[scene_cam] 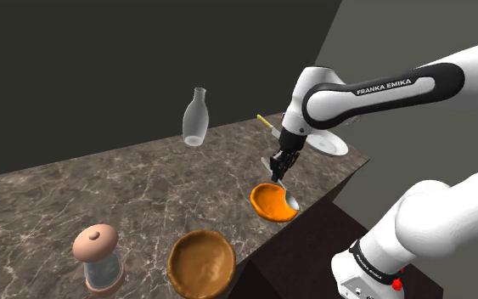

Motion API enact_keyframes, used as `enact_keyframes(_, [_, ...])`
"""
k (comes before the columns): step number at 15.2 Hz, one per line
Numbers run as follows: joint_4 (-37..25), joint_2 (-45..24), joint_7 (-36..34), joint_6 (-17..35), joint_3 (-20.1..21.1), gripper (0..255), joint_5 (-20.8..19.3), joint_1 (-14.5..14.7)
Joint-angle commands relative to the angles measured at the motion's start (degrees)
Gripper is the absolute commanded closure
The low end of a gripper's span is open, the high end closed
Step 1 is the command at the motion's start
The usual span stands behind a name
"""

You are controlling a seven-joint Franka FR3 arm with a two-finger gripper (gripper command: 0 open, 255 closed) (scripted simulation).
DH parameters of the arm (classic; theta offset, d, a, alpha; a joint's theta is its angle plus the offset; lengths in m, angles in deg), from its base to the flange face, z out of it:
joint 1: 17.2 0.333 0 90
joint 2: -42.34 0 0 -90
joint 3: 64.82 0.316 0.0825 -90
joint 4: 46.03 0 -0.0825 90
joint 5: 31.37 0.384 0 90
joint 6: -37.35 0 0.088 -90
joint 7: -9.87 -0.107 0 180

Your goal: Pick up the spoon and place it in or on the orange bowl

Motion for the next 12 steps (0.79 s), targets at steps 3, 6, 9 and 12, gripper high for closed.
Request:
enact_keyframes(3, [3.2,0.6,2.1,2.3,-1.0,255,-0.1,-0.5])
enact_keyframes(6, [4.2,-1.3,2.6,5.2,-0.8,255,0.4,-0.4])
enact_keyframes(9, [5.2,-3.4,3.1,8.2,-0.6,255,0.8,-0.3])
enact_keyframes(12, [5.9,-5.7,3.7,11.2,-0.5,255,1.3,-0.1])
